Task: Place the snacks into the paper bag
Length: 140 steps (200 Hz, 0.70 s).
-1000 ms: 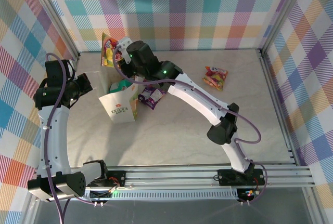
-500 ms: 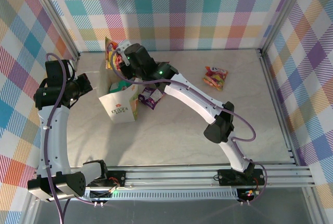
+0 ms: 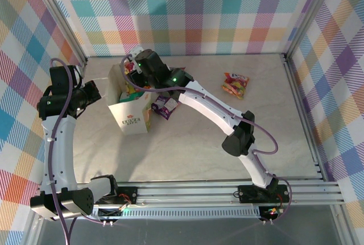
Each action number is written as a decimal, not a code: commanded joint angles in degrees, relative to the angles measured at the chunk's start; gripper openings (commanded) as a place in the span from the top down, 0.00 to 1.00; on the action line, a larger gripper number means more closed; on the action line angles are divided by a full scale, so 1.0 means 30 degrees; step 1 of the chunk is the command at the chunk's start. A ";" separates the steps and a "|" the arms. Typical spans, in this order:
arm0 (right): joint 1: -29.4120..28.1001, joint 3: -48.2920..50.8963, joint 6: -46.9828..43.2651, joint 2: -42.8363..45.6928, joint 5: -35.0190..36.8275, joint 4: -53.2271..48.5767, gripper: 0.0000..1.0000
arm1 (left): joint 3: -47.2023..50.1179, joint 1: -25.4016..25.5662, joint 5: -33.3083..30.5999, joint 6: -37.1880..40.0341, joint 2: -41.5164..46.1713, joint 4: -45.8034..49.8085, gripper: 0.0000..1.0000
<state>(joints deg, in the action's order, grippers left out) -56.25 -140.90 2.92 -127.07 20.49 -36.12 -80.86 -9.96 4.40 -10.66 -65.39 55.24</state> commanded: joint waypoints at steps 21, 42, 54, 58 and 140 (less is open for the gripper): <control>0.0057 -0.0247 0.0218 0.0893 0.0084 -0.0719 0.41 | 0.0138 -0.0372 -0.0135 0.0329 0.0173 -0.0313 0.96; 0.0023 0.0132 -0.0005 0.1216 -0.0032 -0.0640 0.45 | 0.0092 -0.0372 -0.0091 0.0304 0.0195 -0.0309 0.96; 0.0000 0.0080 0.0020 0.1194 -0.0065 -0.0847 0.45 | 0.0061 -0.0358 -0.0120 0.0304 0.0218 -0.0280 0.95; 0.0005 0.0089 0.0023 0.1244 -0.0063 -0.0922 0.45 | 0.0059 -0.0372 -0.0142 0.0302 0.0221 -0.0280 0.96; -0.0052 0.2844 0.0124 0.4970 0.2302 -0.2854 0.42 | 0.0093 -0.0373 0.0048 0.0197 -0.0004 -0.0381 0.95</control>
<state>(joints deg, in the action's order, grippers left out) -56.27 -137.16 3.16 -119.77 23.57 -43.24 -80.79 -9.96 4.43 -10.66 -65.41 55.13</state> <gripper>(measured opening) 0.573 0.054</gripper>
